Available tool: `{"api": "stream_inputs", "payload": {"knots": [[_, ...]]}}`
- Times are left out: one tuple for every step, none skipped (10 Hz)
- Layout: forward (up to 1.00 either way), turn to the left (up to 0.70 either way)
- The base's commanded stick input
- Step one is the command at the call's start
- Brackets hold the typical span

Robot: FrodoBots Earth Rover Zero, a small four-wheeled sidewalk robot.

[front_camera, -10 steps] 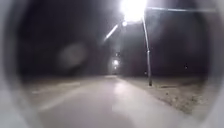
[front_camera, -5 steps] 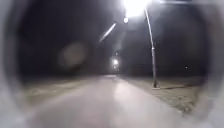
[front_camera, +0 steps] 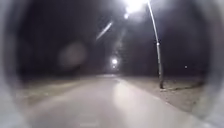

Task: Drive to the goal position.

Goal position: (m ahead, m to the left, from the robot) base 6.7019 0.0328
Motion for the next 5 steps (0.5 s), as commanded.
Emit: {"api": "stream_inputs", "payload": {"knots": [[1.0,0.0],[1.0,0.0],[1.0,0.0],[1.0,0.0],[1.0,0.0]]}}
